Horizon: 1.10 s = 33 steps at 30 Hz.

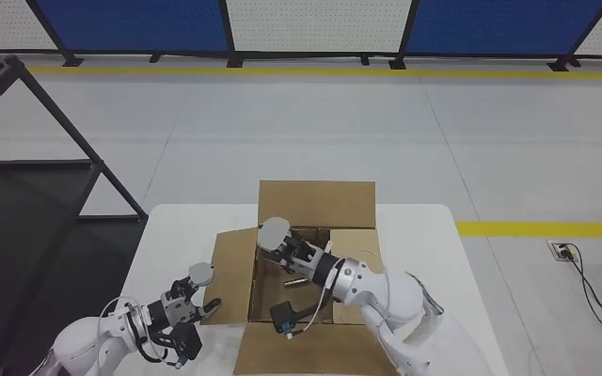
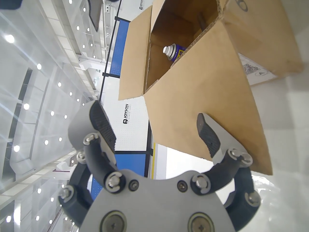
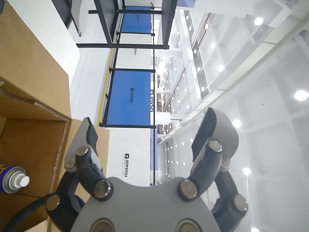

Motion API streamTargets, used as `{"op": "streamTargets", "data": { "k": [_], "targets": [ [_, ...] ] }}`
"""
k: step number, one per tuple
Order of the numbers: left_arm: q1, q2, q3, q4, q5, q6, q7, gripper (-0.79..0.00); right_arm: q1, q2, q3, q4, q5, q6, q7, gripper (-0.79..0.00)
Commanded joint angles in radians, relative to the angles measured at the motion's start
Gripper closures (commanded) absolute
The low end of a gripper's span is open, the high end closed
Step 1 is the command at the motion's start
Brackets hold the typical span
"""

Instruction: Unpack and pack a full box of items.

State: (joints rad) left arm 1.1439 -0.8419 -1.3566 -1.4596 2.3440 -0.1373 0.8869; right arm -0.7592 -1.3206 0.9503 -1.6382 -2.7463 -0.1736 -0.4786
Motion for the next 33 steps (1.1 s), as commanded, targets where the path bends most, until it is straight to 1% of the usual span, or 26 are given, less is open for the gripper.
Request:
{"op": "streamTargets", "data": {
  "k": [1,7,17,21,26,33],
  "targets": [
    [-0.004,-0.002,0.008,0.002,0.001,0.0,-0.004,-0.785,-0.028,0.009,0.027,-0.031,-0.01,-0.006,-0.011,-0.785],
    [-0.014,-0.006,0.03,0.011,0.006,-0.003,-0.012,-0.785,-0.072,0.022,0.061,-0.083,-0.029,-0.014,-0.025,-0.785],
    [-0.035,-0.013,0.076,0.022,0.032,-0.013,-0.018,-0.785,-0.111,0.035,0.096,-0.12,-0.039,-0.008,-0.038,-0.785],
    [-0.043,-0.014,0.078,0.027,0.032,-0.008,-0.019,-0.785,-0.116,0.038,0.101,-0.122,-0.039,-0.009,-0.043,-0.785],
    [-0.041,-0.006,0.024,0.028,0.0,0.009,-0.011,-0.785,-0.104,0.04,0.1,-0.113,-0.038,-0.01,-0.067,-0.785],
    [0.016,0.015,-0.108,-0.044,-0.049,0.025,0.011,-0.785,-0.086,0.042,0.094,-0.099,-0.037,-0.009,-0.087,-0.785]
  ]
}}
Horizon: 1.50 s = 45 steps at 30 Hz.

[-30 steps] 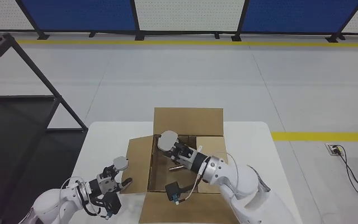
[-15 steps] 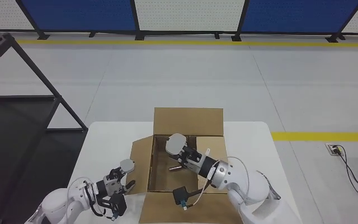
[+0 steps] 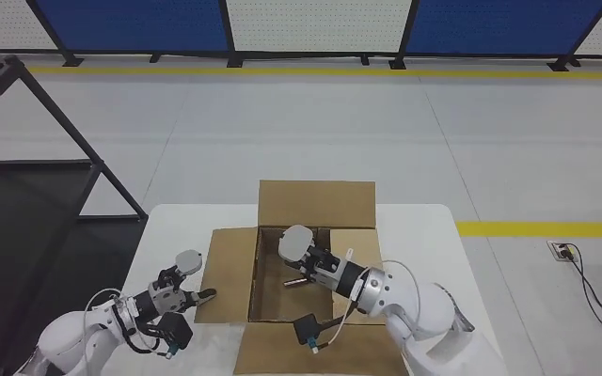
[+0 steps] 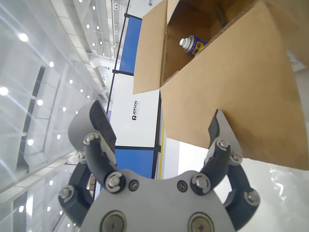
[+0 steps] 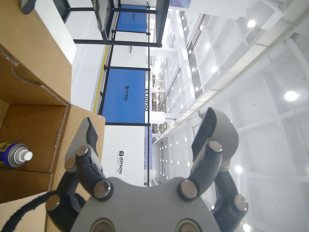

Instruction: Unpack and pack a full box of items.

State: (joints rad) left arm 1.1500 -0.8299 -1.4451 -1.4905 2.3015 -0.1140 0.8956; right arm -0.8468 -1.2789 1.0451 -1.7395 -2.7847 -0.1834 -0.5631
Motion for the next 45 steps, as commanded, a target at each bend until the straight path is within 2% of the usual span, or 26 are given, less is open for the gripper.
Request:
{"op": "streamTargets", "data": {
  "k": [1,8,13,21,27,32,36,40,43,45],
  "targets": [
    [0.018,0.005,-0.038,-0.028,-0.014,0.005,0.003,-0.785,0.004,0.0,-0.001,0.005,0.002,0.002,-0.004,-0.785],
    [0.07,0.02,-0.148,-0.147,-0.019,0.013,0.001,-0.785,-0.013,0.007,0.029,0.007,0.027,0.039,-0.019,-0.785],
    [0.077,0.026,-0.19,-0.216,-0.002,0.001,-0.012,-0.785,-0.055,0.019,0.072,-0.019,0.029,0.057,-0.027,-0.785],
    [0.055,0.029,-0.204,-0.272,0.013,-0.008,-0.041,-0.785,-0.113,0.035,0.123,-0.041,0.033,0.08,-0.043,-0.785],
    [-0.01,0.034,-0.179,-0.324,0.064,-0.056,-0.024,-0.785,-0.148,0.046,0.168,-0.047,0.051,0.106,-0.067,-0.785],
    [-0.122,0.039,-0.108,-0.35,0.142,-0.141,0.007,-0.785,-0.184,0.058,0.212,-0.058,0.063,0.125,-0.105,-0.785],
    [-0.249,0.037,0.006,-0.347,0.187,-0.205,0.075,-0.785,-0.214,0.068,0.246,-0.06,0.068,0.14,-0.14,-0.785],
    [-0.398,0.022,0.159,-0.297,0.206,-0.222,0.186,-0.785,-0.244,0.078,0.279,-0.05,0.074,0.163,-0.176,-0.785],
    [-0.512,0.003,0.27,-0.226,0.186,-0.231,0.282,-0.785,-0.268,0.085,0.304,-0.044,0.08,0.177,-0.203,-0.785],
    [-0.555,-0.006,0.312,-0.193,0.182,-0.238,0.307,-0.785,-0.28,0.09,0.319,-0.038,0.081,0.177,-0.221,-0.785]
  ]
}}
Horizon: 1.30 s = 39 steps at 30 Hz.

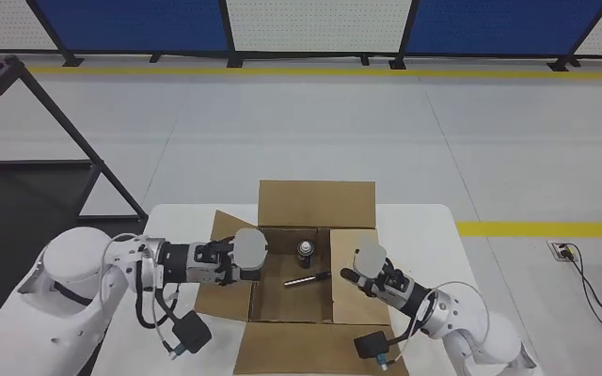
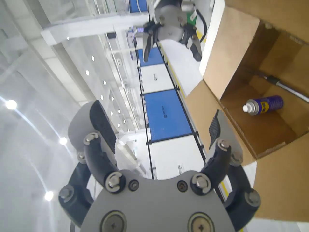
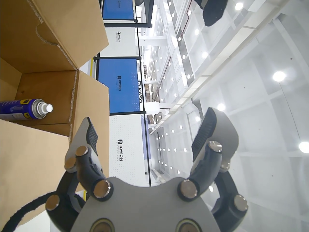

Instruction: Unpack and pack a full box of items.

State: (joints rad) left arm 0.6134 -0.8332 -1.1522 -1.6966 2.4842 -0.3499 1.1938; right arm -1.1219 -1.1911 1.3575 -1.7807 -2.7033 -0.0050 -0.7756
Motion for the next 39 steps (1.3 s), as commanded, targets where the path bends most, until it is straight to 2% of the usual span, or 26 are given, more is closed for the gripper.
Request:
{"op": "streamTargets", "data": {
  "k": [1,17,21,25,30,35,39],
  "targets": [
    [-0.019,-0.003,0.019,0.014,-0.001,-0.002,0.009,-0.785,-0.006,0.005,0.012,0.003,-0.007,-0.006,-0.022,-0.785],
    [-0.011,-0.004,0.019,0.02,-0.023,0.003,-0.009,-0.785,-0.007,0.01,0.017,0.007,-0.024,-0.024,-0.043,-0.785],
    [-0.06,-0.016,0.097,0.056,0.003,-0.016,0.011,-0.785,-0.021,0.008,0.031,-0.004,0.055,0.021,0.014,-0.785],
    [-0.16,-0.055,0.247,0.148,0.04,-0.023,0.031,-0.785,-0.055,0.01,0.069,-0.018,0.107,0.068,0.054,-0.785],
    [-0.29,-0.13,0.432,0.309,0.068,0.027,0.017,-0.785,-0.114,0.016,0.123,-0.045,0.138,0.11,0.083,-0.785],
    [-0.347,-0.208,0.556,0.414,0.027,0.058,-0.093,-0.785,-0.166,0.022,0.17,-0.077,0.164,0.136,0.099,-0.785],
    [-0.36,-0.256,0.603,0.481,-0.05,0.052,-0.168,-0.785,-0.19,0.026,0.186,-0.097,0.168,0.14,0.103,-0.785]
  ]
}}
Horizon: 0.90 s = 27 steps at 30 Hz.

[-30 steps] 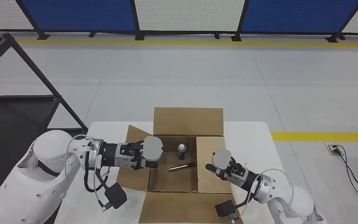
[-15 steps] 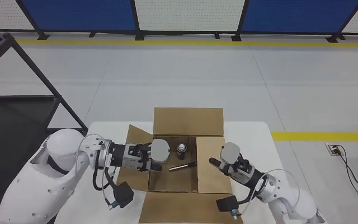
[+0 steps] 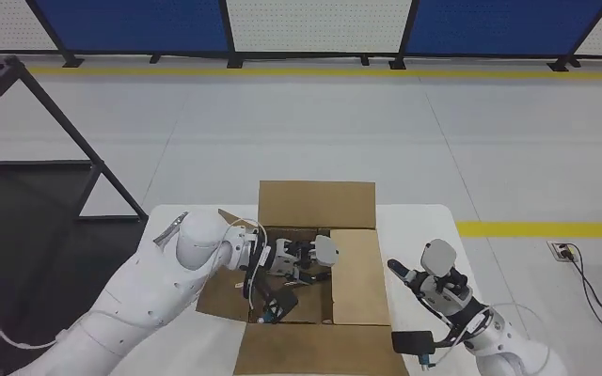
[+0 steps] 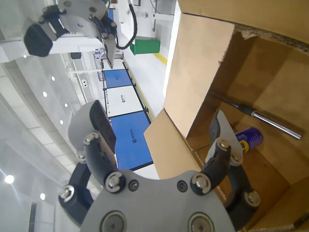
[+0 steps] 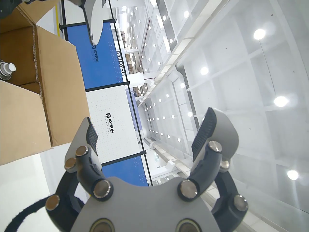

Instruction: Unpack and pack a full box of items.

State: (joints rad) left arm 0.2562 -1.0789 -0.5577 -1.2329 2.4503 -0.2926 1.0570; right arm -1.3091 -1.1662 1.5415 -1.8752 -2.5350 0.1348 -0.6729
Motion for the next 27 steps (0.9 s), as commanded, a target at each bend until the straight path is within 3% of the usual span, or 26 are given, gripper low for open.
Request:
{"op": "streamTargets", "data": {
  "k": [1,11,15,20,27],
  "targets": [
    [-0.001,-0.02,0.019,0.023,-0.042,-0.021,-0.034,-0.785,-0.005,0.001,0.003,-0.005,-0.001,-0.001,0.001,-0.785],
    [-0.001,-0.023,0.023,0.024,-0.05,-0.028,-0.022,-0.785,0.017,0.007,-0.024,-0.017,-0.024,-0.039,-0.003,-0.785],
    [0.026,-0.023,0.027,-0.013,-0.004,-0.056,-0.165,-0.785,0.026,0.009,-0.034,-0.017,-0.03,-0.041,0.0,-0.785],
    [0.057,-0.031,0.058,-0.034,0.067,-0.075,-0.261,-0.785,0.019,0.012,-0.016,-0.013,-0.029,-0.038,0.035,-0.785],
    [0.09,-0.052,0.062,0.013,0.056,0.043,-0.293,-0.785,-0.035,0.019,0.052,-0.044,-0.001,-0.045,0.072,-0.785]
  ]
}}
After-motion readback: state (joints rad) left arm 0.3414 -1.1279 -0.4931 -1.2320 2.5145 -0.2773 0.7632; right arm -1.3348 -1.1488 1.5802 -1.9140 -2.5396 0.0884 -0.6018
